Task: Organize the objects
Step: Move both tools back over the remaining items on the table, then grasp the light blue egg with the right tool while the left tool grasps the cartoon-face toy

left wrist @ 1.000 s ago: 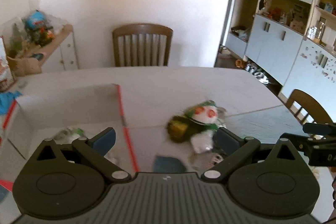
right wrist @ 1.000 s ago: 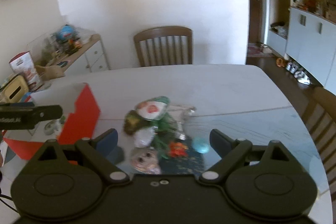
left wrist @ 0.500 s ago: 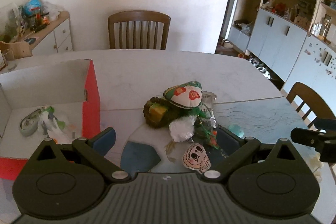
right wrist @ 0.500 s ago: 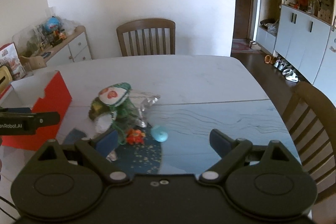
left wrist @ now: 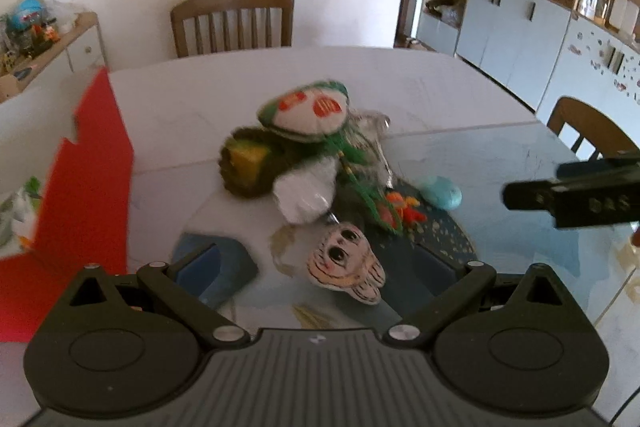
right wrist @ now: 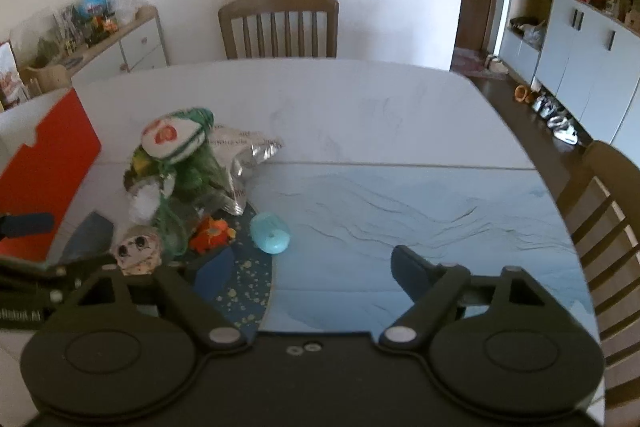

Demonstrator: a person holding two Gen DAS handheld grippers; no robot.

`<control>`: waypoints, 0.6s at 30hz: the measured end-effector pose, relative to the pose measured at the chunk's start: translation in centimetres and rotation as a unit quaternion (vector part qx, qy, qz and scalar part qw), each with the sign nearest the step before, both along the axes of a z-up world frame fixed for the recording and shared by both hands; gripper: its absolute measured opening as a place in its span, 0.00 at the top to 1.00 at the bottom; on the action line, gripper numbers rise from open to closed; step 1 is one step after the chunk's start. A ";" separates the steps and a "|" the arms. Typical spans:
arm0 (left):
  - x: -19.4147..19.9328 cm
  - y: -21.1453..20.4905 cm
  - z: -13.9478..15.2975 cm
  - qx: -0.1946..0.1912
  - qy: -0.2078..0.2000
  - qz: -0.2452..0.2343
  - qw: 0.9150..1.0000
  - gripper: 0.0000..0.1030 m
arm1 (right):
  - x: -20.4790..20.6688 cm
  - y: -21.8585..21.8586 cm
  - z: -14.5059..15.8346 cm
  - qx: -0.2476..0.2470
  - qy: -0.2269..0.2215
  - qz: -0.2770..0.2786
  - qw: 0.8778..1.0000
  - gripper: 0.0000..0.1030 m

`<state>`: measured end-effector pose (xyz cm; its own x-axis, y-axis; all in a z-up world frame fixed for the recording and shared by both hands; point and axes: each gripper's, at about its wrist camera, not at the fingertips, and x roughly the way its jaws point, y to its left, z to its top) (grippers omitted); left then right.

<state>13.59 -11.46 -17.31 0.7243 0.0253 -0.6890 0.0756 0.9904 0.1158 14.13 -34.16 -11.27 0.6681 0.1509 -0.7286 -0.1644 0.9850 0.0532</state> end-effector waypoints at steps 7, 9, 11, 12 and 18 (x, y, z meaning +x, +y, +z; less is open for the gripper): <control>0.6 -1.2 -1.7 0.003 0.003 -0.015 1.000 0.03 | 2.4 0.7 -2.3 -0.007 0.019 0.013 1.000 0.32; 0.7 -1.4 -2.0 0.005 0.006 -0.017 1.000 0.04 | 2.9 1.0 -2.8 -0.008 0.022 0.018 1.000 0.38; 0.9 -1.4 -2.2 0.003 0.007 -0.016 1.000 0.05 | 3.4 1.3 -3.1 -0.005 0.026 0.022 0.999 0.43; 0.9 -1.4 -2.3 0.002 0.008 -0.015 1.000 0.06 | 3.6 1.4 -3.2 -0.002 0.027 0.025 0.999 0.45; 1.3 -1.4 -2.8 -0.003 0.018 -0.012 1.000 0.18 | 4.4 2.1 -3.8 0.002 0.035 0.037 0.999 0.53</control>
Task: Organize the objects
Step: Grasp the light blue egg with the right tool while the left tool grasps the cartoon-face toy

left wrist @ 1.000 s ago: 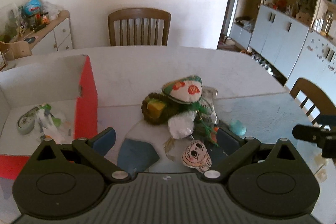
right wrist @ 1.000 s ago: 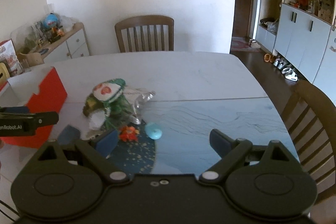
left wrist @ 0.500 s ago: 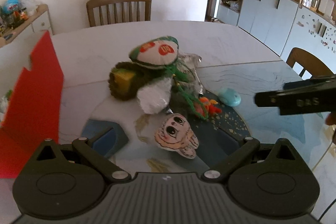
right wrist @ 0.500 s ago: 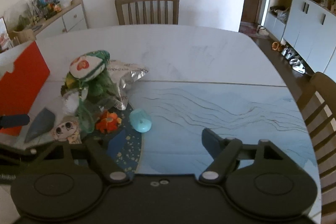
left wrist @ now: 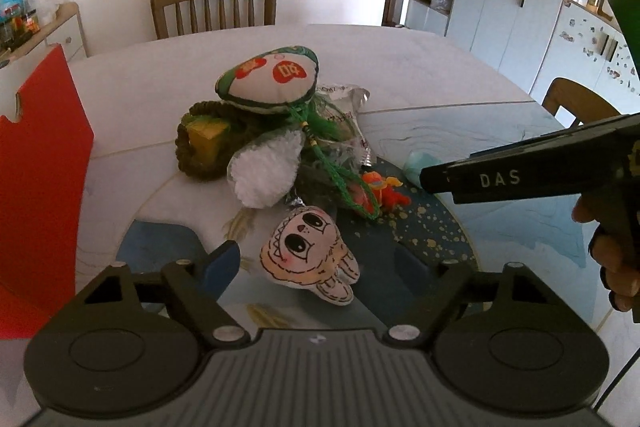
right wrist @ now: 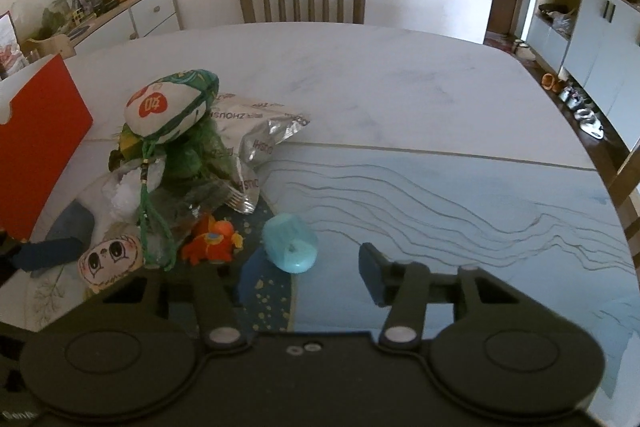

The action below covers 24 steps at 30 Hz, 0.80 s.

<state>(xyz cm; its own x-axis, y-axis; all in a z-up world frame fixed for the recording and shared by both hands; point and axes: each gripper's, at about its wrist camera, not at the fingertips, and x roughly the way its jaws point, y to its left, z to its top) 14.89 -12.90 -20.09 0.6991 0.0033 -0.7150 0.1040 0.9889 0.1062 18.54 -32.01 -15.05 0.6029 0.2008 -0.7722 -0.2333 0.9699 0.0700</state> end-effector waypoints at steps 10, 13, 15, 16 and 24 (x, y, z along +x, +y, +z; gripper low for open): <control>0.7 0.7 -0.6 -0.025 0.019 0.012 0.999 0.48 | 0.8 0.6 -0.7 0.010 0.012 0.007 1.000 0.68; 0.9 0.7 -0.5 -0.027 0.022 0.012 0.999 0.51 | 0.9 0.7 -0.8 0.012 0.013 0.007 1.000 0.71; 0.9 0.8 -0.4 -0.030 0.023 0.014 0.999 0.52 | 0.9 0.8 -0.8 0.011 0.013 0.007 1.000 0.72; 1.0 0.9 -0.4 -0.032 0.024 0.015 0.999 0.53 | 0.9 0.8 -0.8 0.011 0.013 0.006 1.000 0.72; 0.7 1.5 0.0 -0.043 0.029 0.019 0.998 0.55 | 0.0 0.5 0.0 0.020 0.008 -0.007 1.000 0.72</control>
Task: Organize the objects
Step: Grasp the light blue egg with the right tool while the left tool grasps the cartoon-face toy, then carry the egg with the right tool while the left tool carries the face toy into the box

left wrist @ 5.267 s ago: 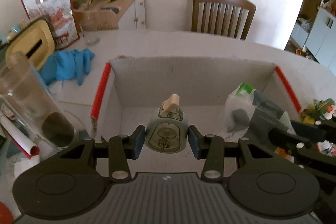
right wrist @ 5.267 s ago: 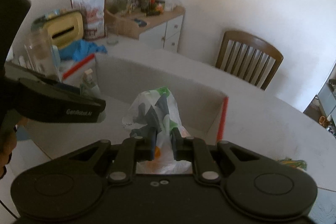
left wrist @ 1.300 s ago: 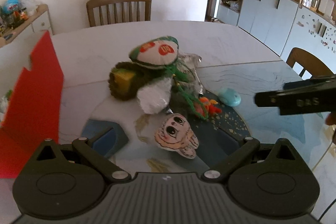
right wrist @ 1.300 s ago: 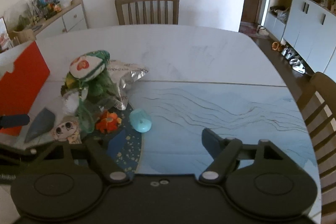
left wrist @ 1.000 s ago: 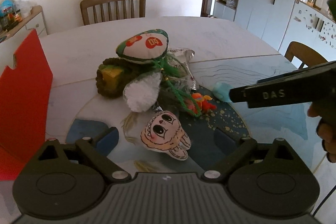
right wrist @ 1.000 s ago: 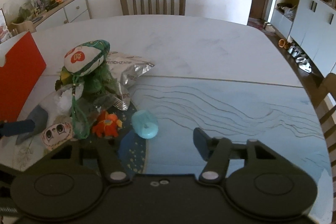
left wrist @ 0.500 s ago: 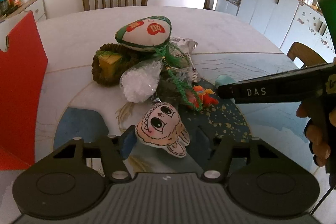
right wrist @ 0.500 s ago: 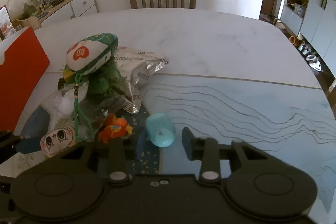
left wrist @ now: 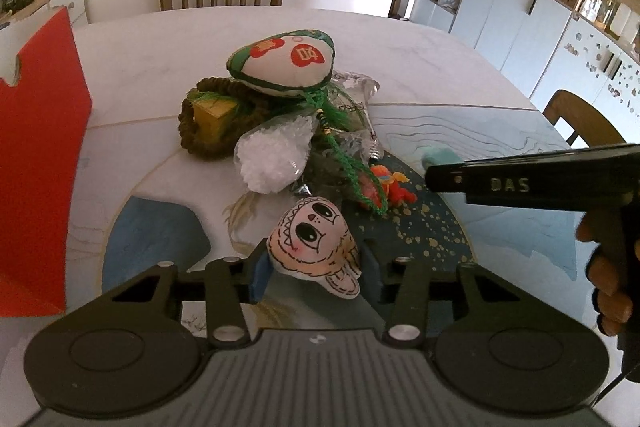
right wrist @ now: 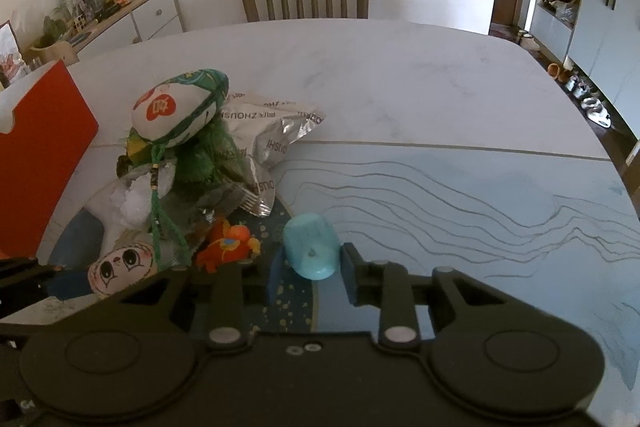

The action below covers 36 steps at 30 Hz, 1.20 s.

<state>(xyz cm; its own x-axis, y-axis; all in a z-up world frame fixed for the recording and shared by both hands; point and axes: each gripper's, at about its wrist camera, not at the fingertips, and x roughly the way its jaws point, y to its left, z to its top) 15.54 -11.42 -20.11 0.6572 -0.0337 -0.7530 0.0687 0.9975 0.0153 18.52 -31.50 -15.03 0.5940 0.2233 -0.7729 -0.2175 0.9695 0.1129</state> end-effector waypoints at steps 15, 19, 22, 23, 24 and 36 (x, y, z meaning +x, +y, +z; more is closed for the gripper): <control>-2.5 1.8 5.3 -0.030 -0.021 0.014 0.999 0.55 | -4.7 0.9 5.1 0.025 -0.023 0.008 0.999 0.72; -3.3 2.9 7.0 -0.039 -0.021 0.020 0.999 0.55 | -5.8 1.6 6.7 0.028 -0.030 0.012 0.999 0.72; -4.0 3.8 8.5 -0.047 -0.027 0.020 0.998 0.55 | -6.5 2.3 8.0 0.032 -0.037 0.014 0.999 0.72; -4.3 4.2 9.0 -0.051 -0.029 0.020 0.998 0.55 | -6.7 2.6 8.3 0.033 -0.040 0.014 0.999 0.72; -4.5 4.6 9.4 -0.053 -0.030 0.021 0.998 0.55 | -6.8 2.9 8.7 0.034 -0.043 0.015 0.998 0.72; -7.0 12.2 13.8 -0.048 -0.047 0.044 0.997 0.55 | -8.1 10.3 13.1 0.044 -0.084 0.066 0.993 0.72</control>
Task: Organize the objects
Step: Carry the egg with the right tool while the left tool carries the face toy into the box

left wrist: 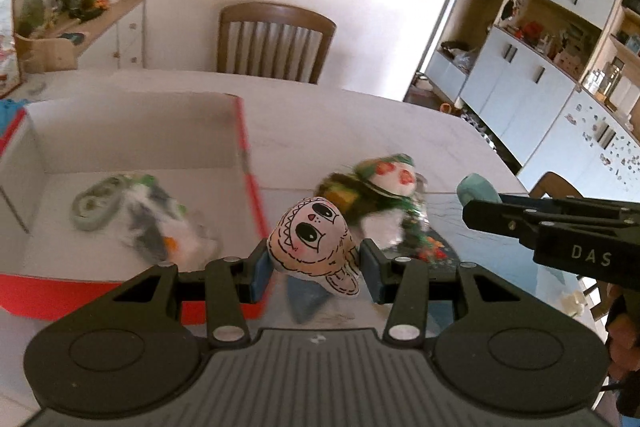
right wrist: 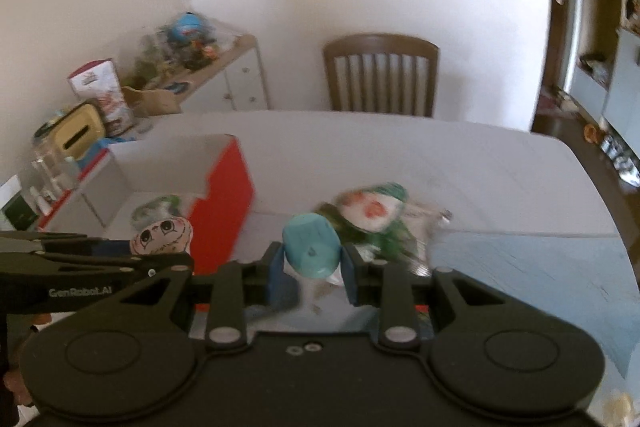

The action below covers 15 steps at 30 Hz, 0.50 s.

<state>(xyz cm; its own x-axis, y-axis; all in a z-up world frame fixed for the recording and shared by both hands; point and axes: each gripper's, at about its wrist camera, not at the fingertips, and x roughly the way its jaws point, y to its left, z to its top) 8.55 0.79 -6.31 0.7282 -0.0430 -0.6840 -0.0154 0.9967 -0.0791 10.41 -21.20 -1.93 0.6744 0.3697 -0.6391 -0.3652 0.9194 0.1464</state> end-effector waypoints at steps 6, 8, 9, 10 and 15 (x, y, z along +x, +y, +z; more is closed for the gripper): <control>-1.0 4.2 1.4 0.005 -0.008 0.021 1.000 0.55 | 0.2 4.8 1.3 0.002 -0.010 0.040 0.999 0.72; -1.2 5.6 1.8 0.007 -0.011 0.028 1.000 0.55 | 0.3 6.6 1.5 -0.001 -0.013 0.053 0.999 0.72; -1.2 6.3 2.0 0.011 -0.012 0.032 0.999 0.55 | 0.3 7.5 1.5 -0.002 -0.015 0.059 0.998 0.72; -1.3 7.0 2.1 0.012 -0.012 0.035 0.999 0.55 | 0.2 8.4 1.5 -0.003 -0.016 0.065 0.998 0.72; -1.2 10.2 2.4 0.021 -0.007 0.051 0.998 0.55 | 1.0 12.6 1.3 -0.009 -0.018 0.088 0.996 0.72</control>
<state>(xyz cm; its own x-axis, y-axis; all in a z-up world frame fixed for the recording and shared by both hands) 7.39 11.04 -3.94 0.7363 0.0604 -0.6739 -0.1162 0.9925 -0.0380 11.41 -8.59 -0.59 0.6228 0.4731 -0.6231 -0.5264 0.8426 0.1135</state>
